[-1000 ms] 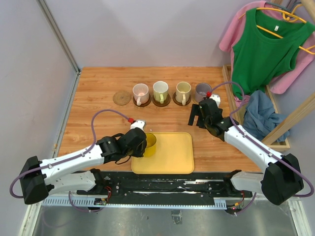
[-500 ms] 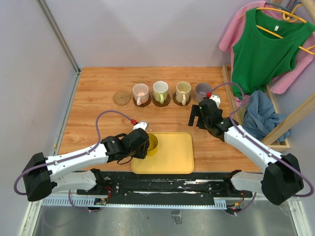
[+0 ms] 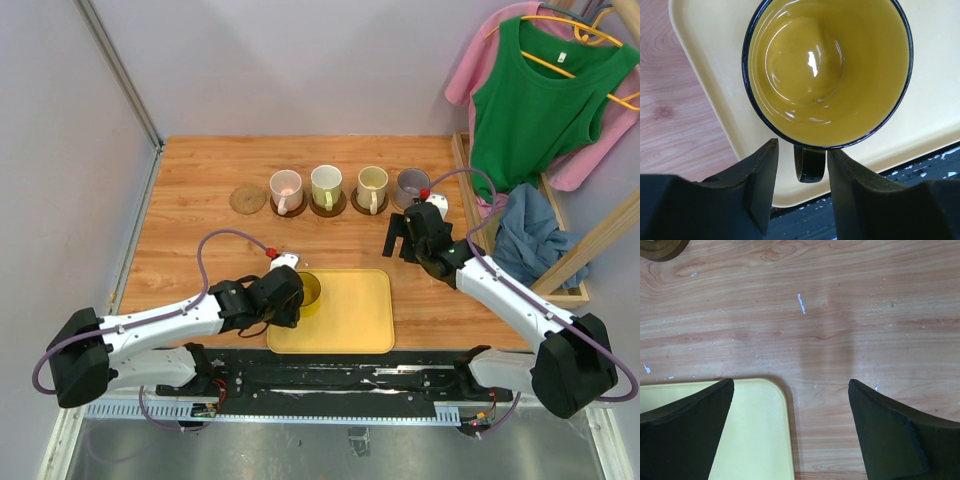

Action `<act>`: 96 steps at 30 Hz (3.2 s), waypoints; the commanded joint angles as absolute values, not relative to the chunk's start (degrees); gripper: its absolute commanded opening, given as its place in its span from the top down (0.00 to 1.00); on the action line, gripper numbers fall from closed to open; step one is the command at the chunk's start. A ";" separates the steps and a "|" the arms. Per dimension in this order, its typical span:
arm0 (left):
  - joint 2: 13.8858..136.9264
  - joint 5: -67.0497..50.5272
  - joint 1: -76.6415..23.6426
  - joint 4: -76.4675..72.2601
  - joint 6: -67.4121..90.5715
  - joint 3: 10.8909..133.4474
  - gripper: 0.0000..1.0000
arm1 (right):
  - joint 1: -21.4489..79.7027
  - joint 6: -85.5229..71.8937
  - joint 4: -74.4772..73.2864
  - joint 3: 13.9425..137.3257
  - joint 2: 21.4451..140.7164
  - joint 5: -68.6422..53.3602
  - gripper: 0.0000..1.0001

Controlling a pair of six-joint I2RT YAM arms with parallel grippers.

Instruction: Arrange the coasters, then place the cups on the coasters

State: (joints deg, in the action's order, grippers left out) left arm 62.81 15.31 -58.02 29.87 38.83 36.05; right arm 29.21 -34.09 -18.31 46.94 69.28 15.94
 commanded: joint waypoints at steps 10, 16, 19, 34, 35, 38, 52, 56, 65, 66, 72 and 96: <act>65.07 16.03 -58.66 25.33 36.41 35.20 0.92 | 28.56 -34.34 -17.89 46.07 69.09 15.92 0.02; 63.60 19.23 -59.18 25.07 34.96 36.01 0.99 | 28.56 -34.30 -17.82 45.92 69.07 16.13 0.02; 62.45 21.78 -59.34 24.75 34.02 37.15 1.00 | 28.56 -34.13 -17.77 45.96 69.03 16.33 0.02; 63.33 40.05 -57.66 27.94 31.16 46.85 0.99 | 28.56 -33.19 -17.17 45.75 68.93 17.18 0.02; 63.65 39.66 -56.37 27.71 30.98 47.15 0.99 | 28.56 -33.08 -17.03 45.77 69.06 17.13 0.02; 63.92 36.45 -51.07 24.84 29.69 47.29 1.00 | 28.56 -32.54 -16.66 45.86 69.22 17.14 0.02; 68.83 25.53 -25.51 11.40 16.70 47.29 0.99 | 28.44 -28.50 -16.90 46.77 68.14 19.93 0.02; 73.22 20.88 -19.79 6.29 13.54 48.99 0.99 | 28.31 -27.56 -17.08 48.15 69.59 19.74 0.02; 87.78 12.17 -12.12 -0.93 7.92 58.01 0.99 | 28.04 -27.62 -18.04 50.32 71.37 19.50 0.02; 89.38 11.27 -11.30 -1.19 7.26 59.06 0.99 | 27.99 -27.68 -18.16 50.36 71.41 19.70 0.02; 95.84 6.16 -7.71 -2.39 4.68 63.84 1.00 | 27.95 -28.34 -18.96 50.79 71.99 20.28 0.02; 101.20 4.05 -6.94 -2.90 2.81 66.77 1.00 | 27.88 -29.62 -19.13 51.86 74.83 18.32 0.02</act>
